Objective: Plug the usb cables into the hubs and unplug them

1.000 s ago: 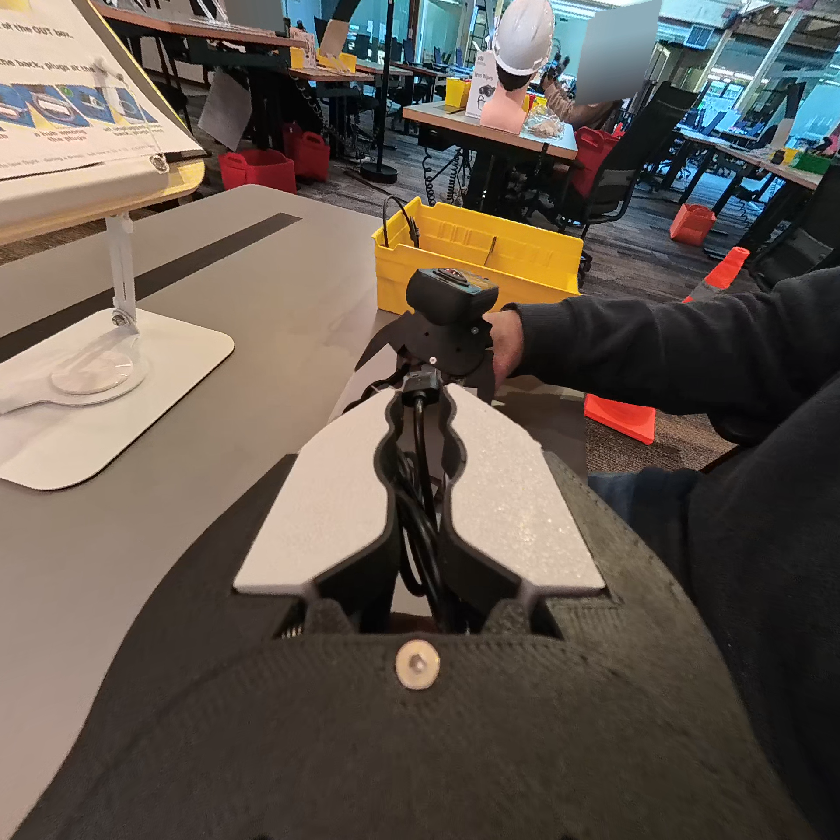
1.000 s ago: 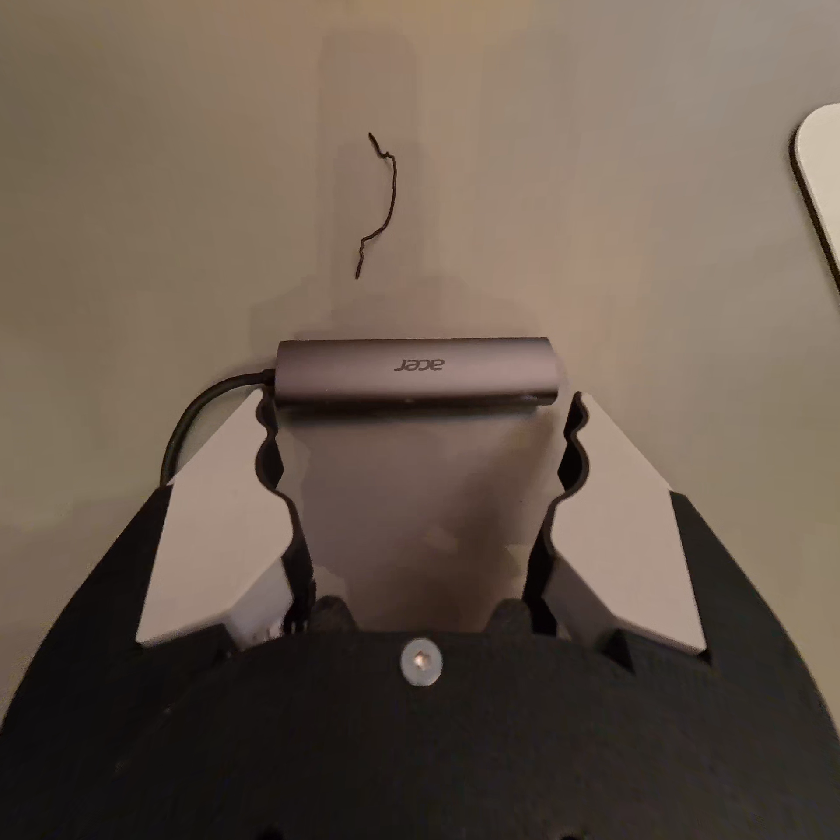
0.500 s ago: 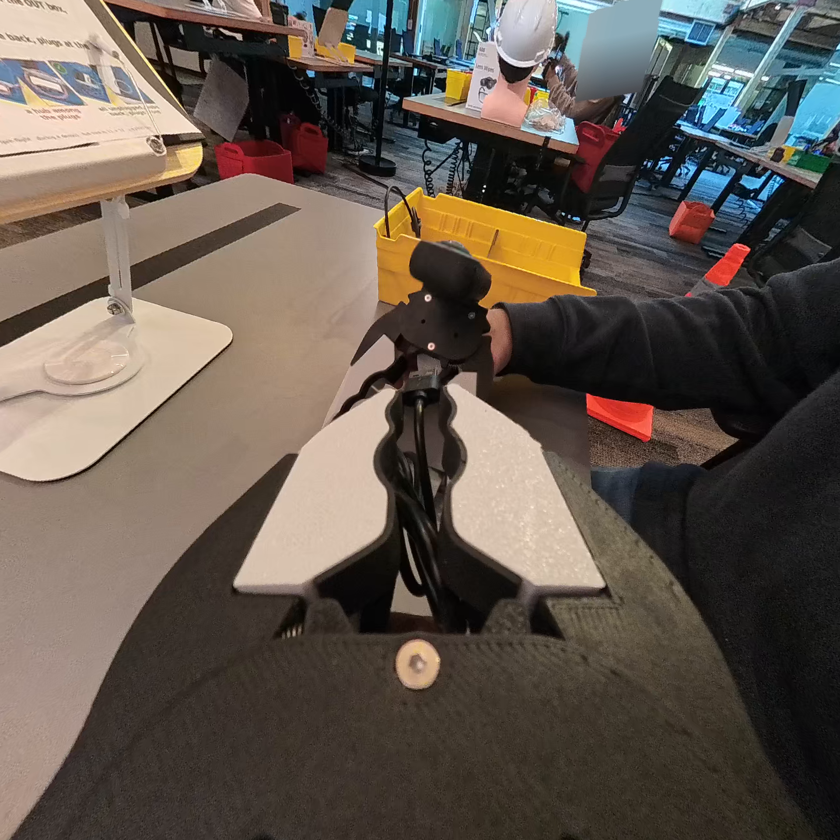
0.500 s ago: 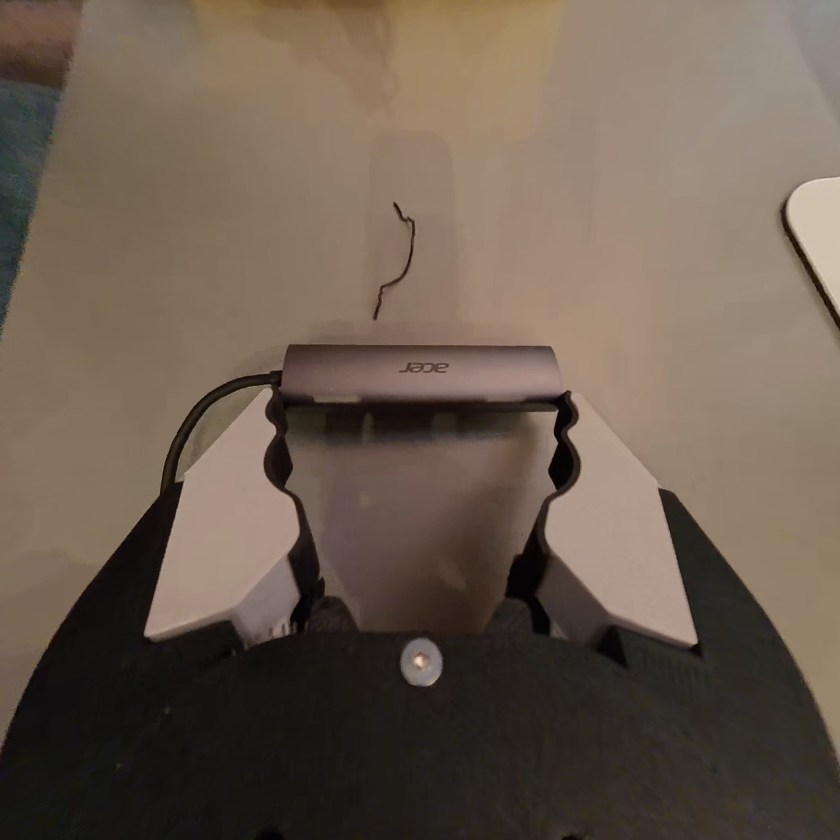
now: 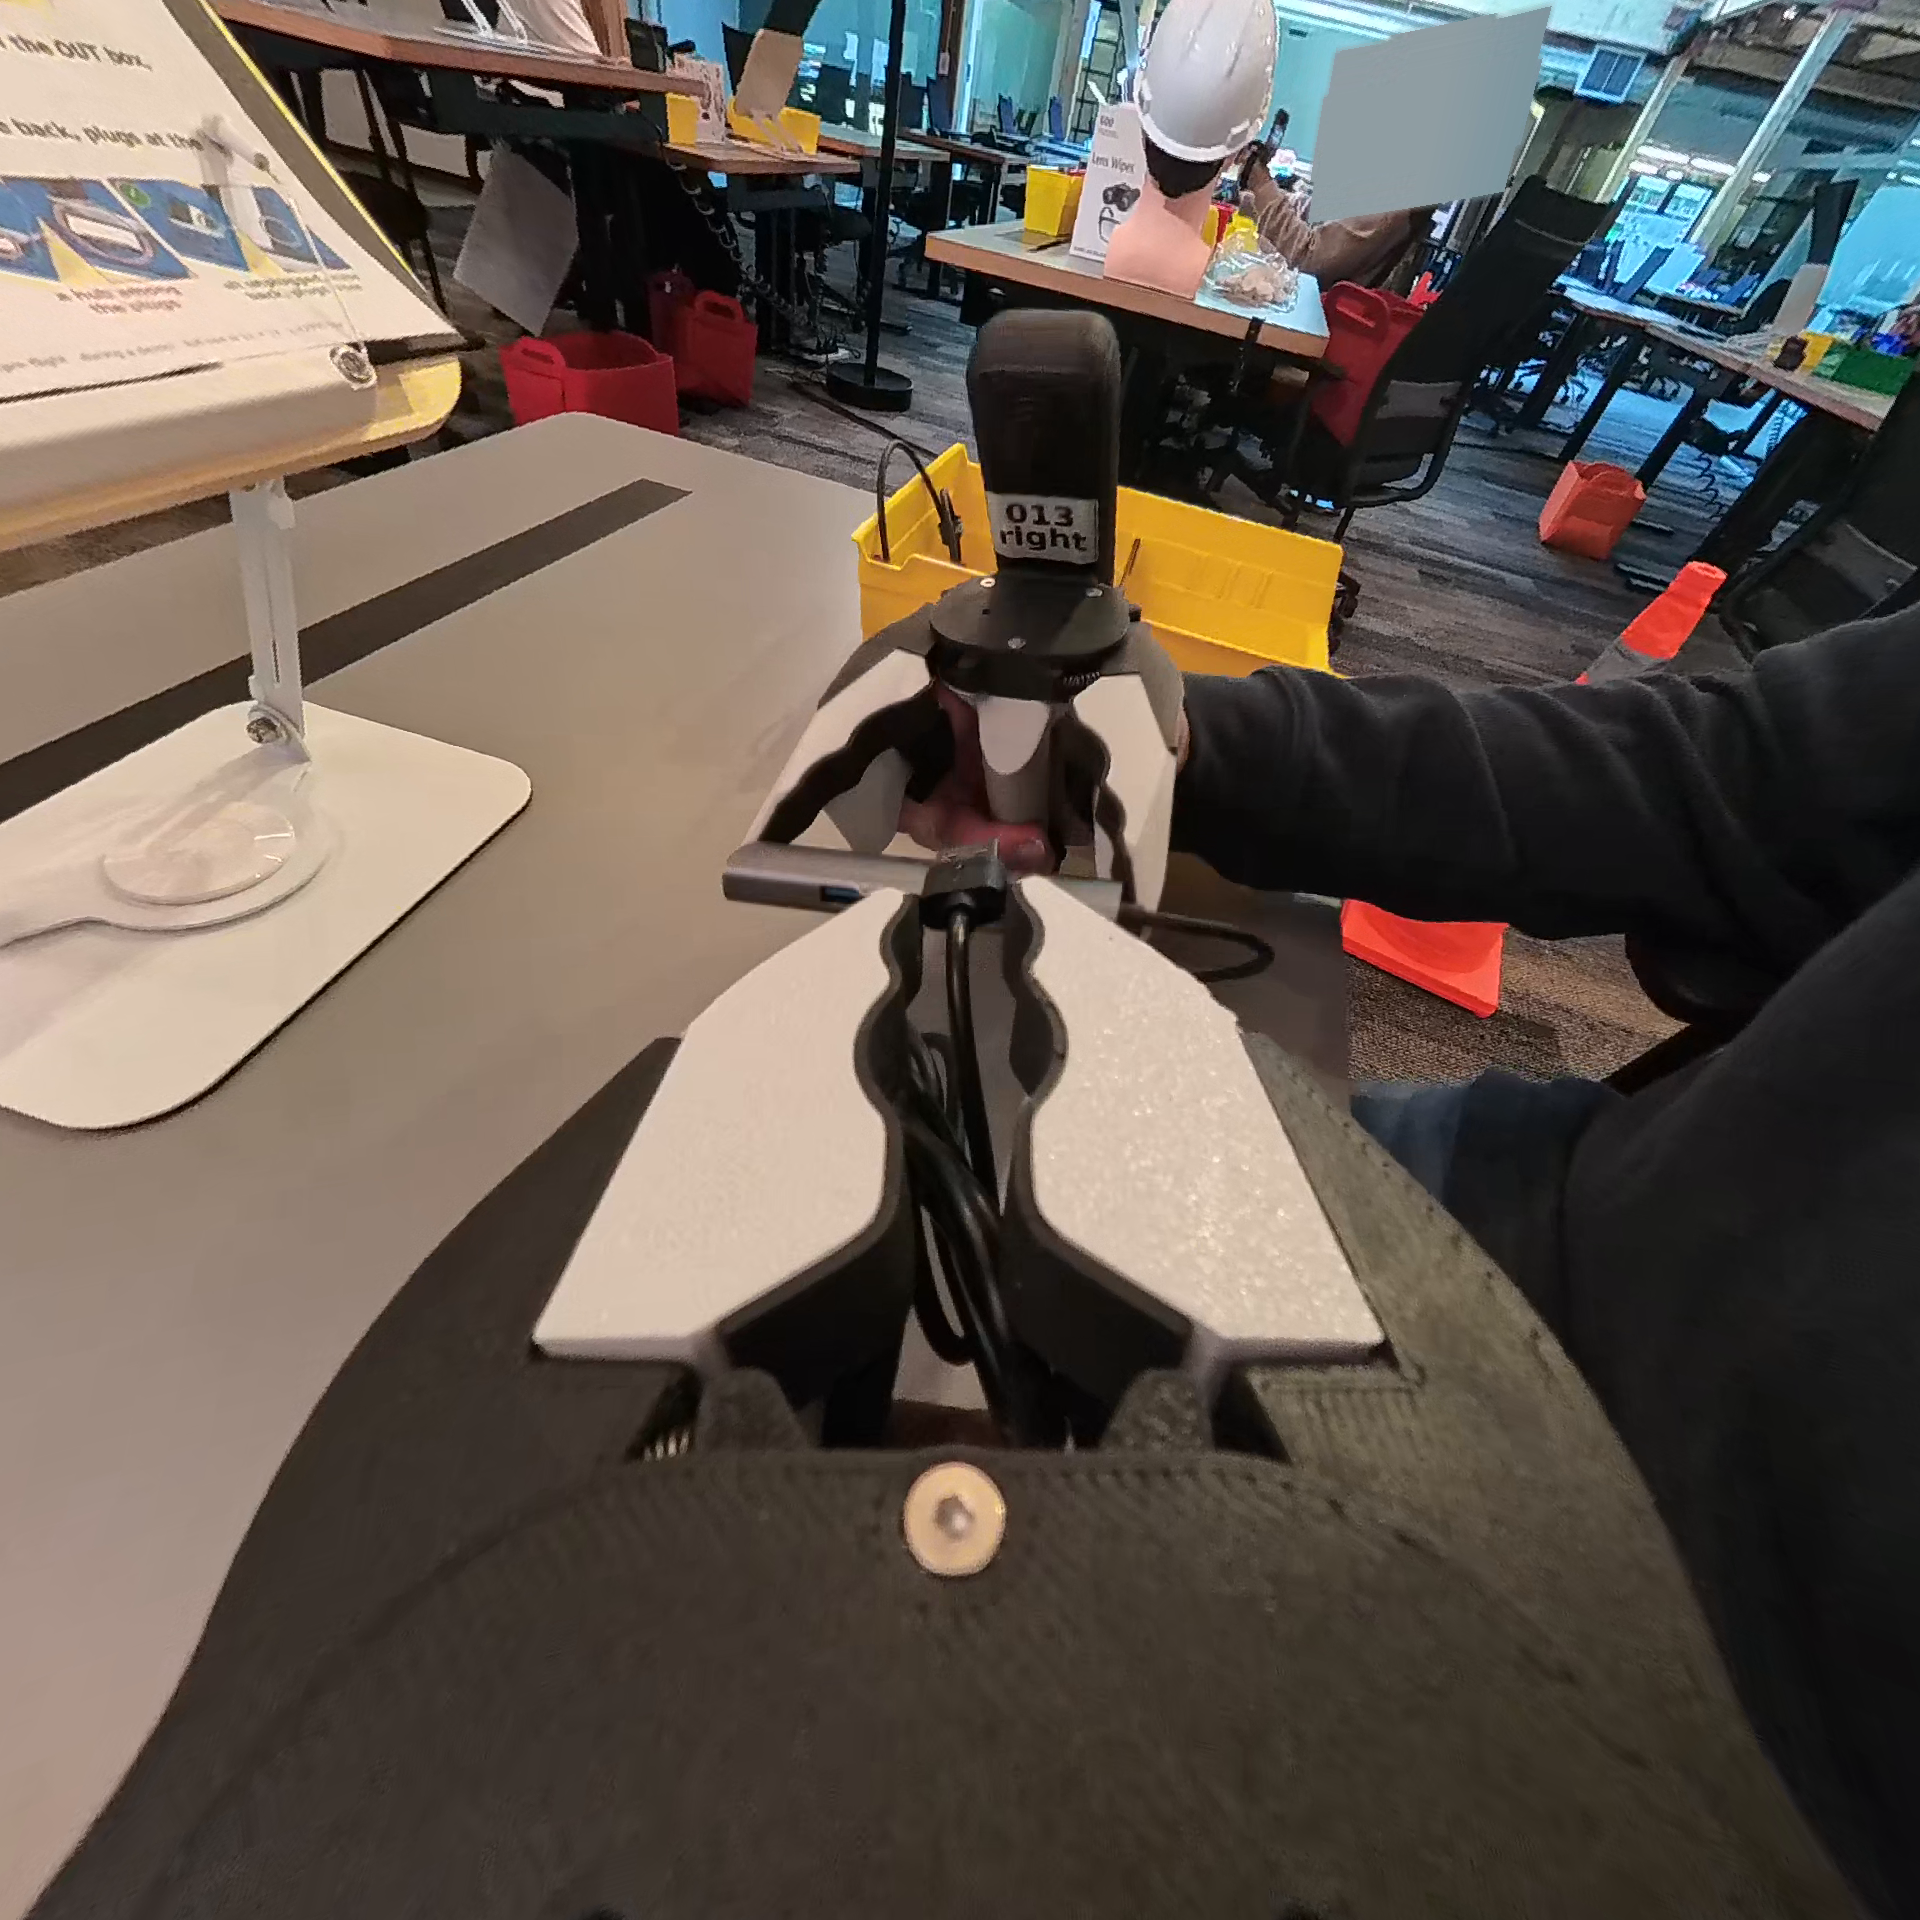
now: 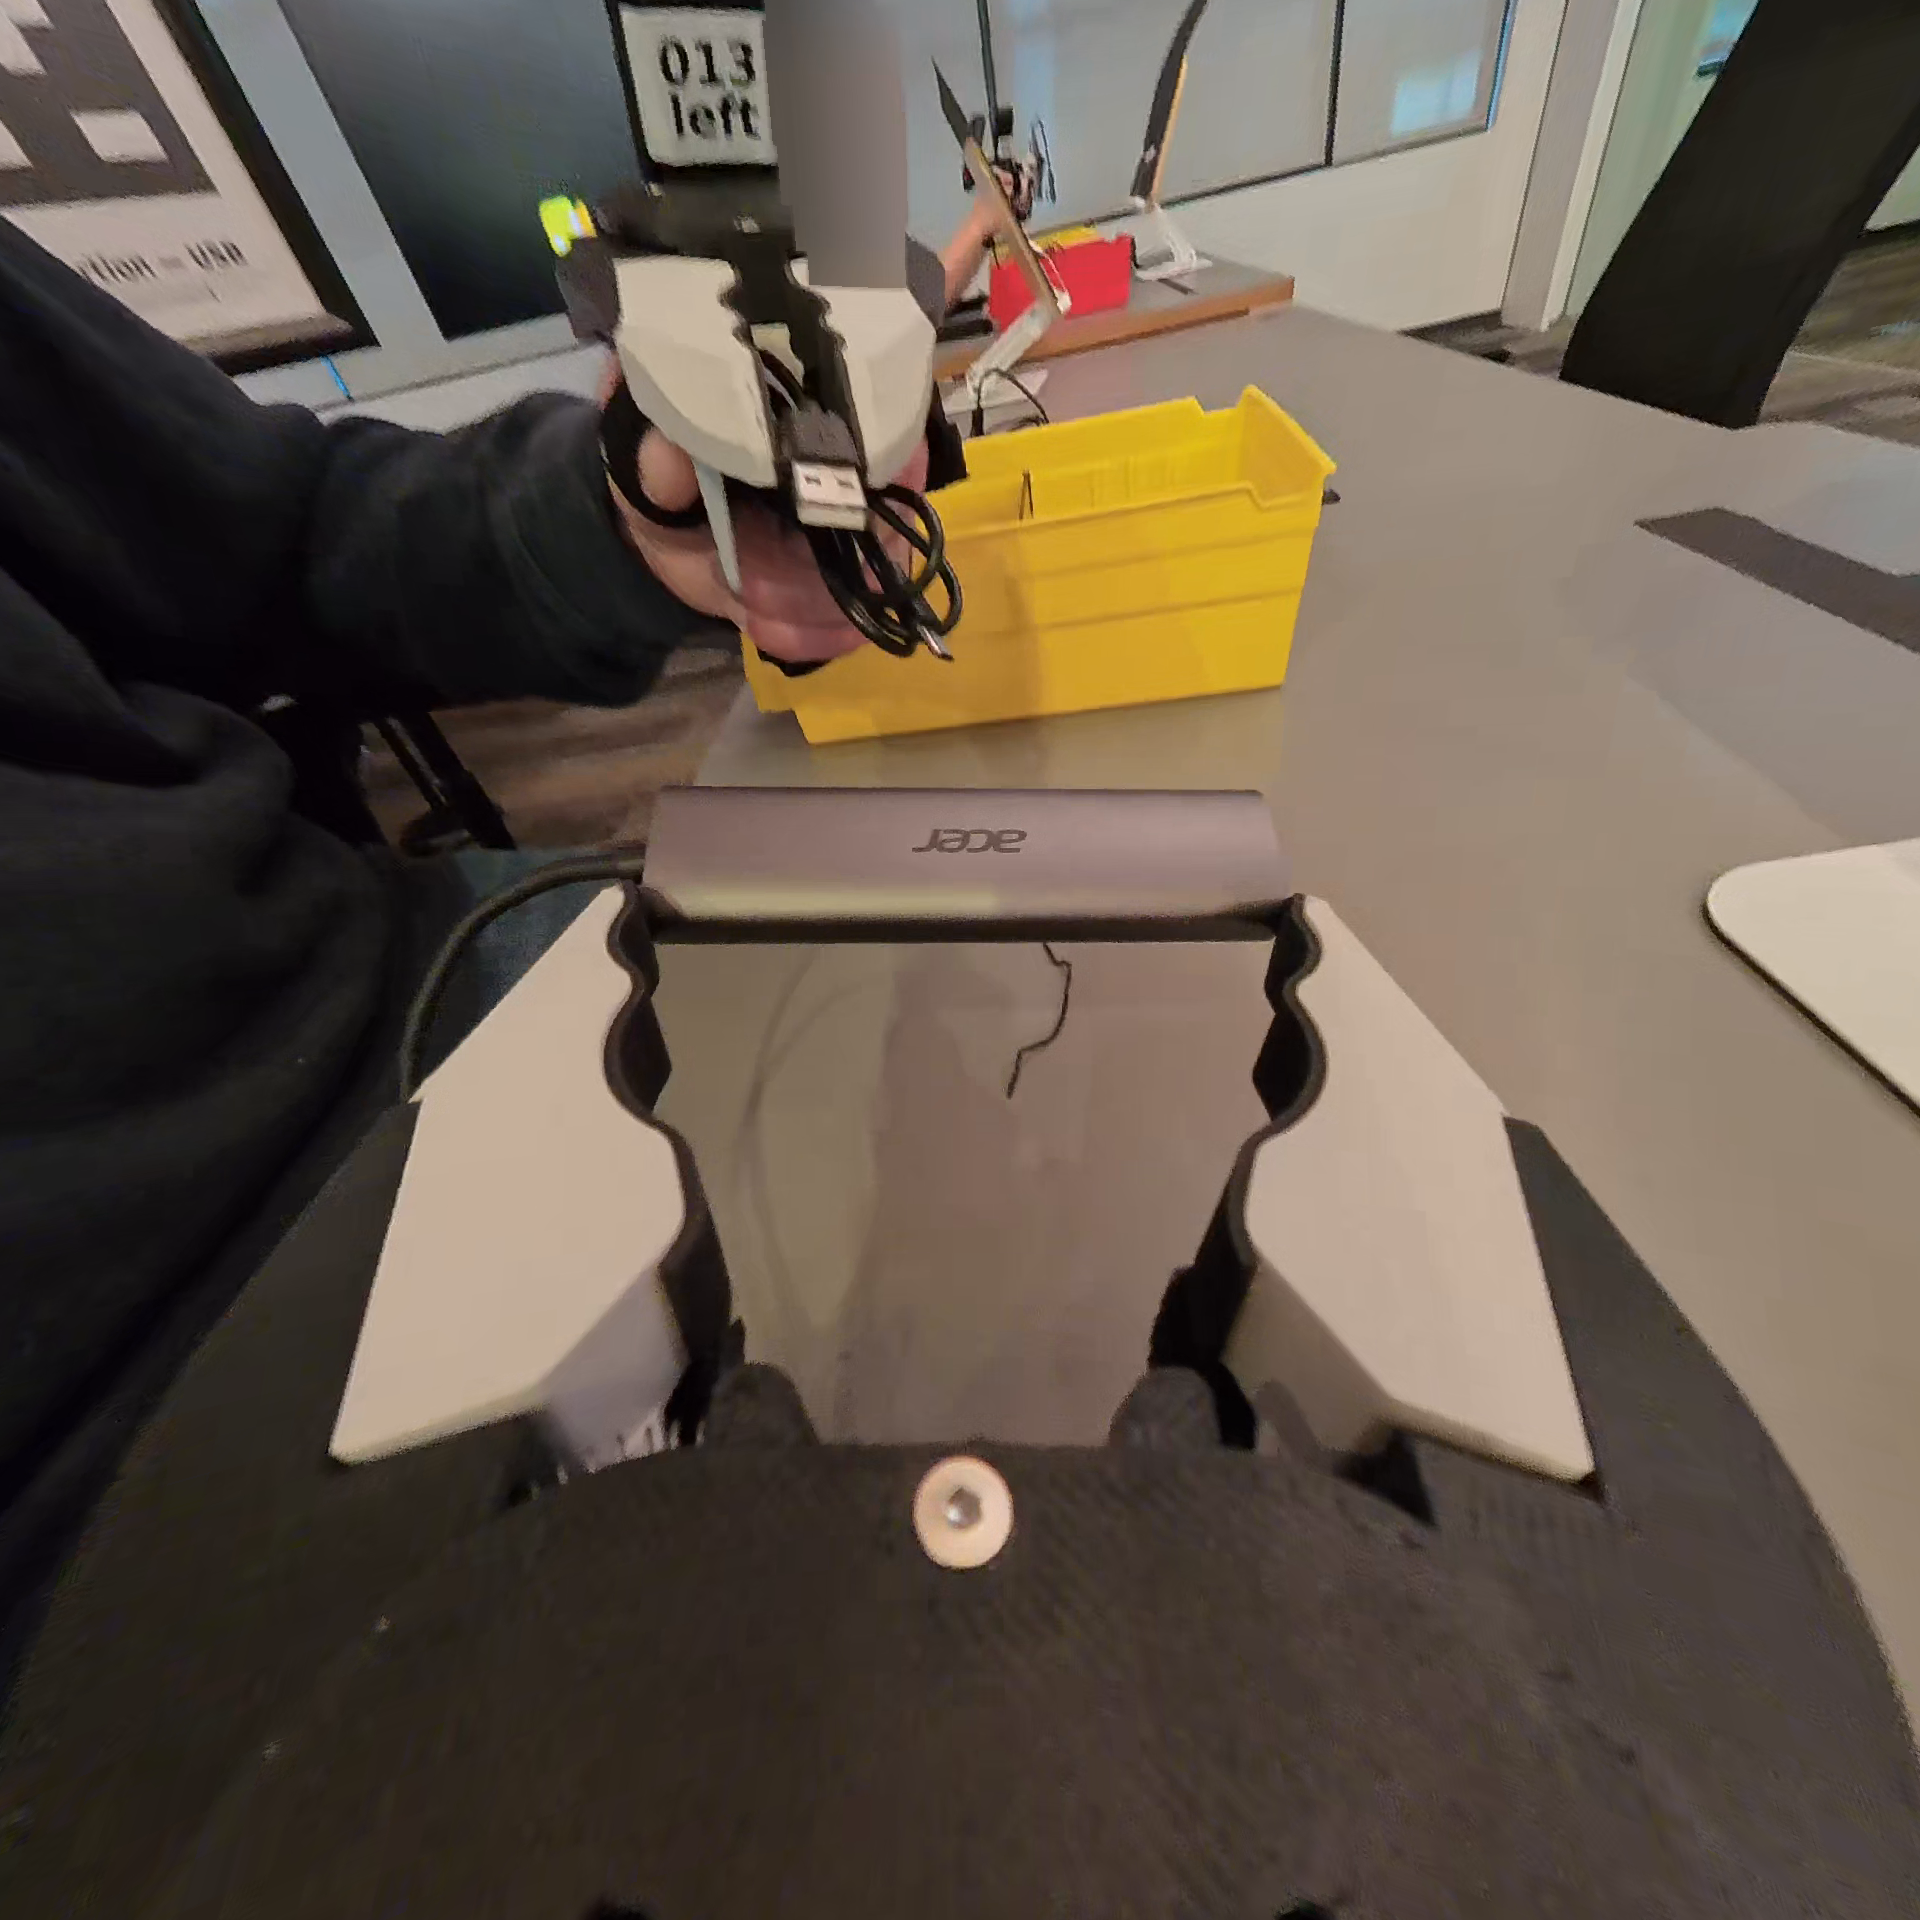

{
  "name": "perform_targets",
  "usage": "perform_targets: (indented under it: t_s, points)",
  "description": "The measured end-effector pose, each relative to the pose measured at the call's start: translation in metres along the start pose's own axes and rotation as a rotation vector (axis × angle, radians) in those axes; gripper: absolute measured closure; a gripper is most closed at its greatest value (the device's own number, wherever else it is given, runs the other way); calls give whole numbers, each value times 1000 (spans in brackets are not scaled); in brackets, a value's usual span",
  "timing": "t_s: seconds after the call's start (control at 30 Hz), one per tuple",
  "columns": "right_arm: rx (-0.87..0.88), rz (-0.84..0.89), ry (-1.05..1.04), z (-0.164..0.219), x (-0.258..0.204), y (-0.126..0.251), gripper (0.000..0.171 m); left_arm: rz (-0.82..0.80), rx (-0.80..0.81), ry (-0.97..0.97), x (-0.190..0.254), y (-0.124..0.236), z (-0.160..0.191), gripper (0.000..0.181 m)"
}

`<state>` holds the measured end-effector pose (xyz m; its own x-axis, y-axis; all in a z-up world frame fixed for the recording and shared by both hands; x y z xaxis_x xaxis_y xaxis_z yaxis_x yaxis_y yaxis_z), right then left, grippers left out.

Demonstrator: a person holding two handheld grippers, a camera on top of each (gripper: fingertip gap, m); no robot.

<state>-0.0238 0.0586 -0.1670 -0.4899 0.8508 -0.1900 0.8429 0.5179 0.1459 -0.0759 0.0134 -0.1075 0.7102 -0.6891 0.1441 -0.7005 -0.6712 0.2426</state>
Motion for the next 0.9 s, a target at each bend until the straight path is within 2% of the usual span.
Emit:
perform_targets:
  t_s: [0.53, 0.9]
  points:
    - [48, -115, 31, -33, -28, -10, 56, -18, -16, -32, 3, -5, -1, 167]
    - [28, -117, 42, -32, -31, -13, 56, 15, -46, -56, 16, -13, 4, 167]
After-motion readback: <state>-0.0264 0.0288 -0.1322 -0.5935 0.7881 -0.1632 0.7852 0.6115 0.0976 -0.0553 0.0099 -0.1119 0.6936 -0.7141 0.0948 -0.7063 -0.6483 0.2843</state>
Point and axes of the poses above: each gripper's, where its closed fingertips meet, y back along the fingers, z out of its underside, x = y × z across the jaws, the point moved 1 cm from there along y, back along the fingers, and after that the axes turned 4 degrees about -z, right-handed, at the moved point
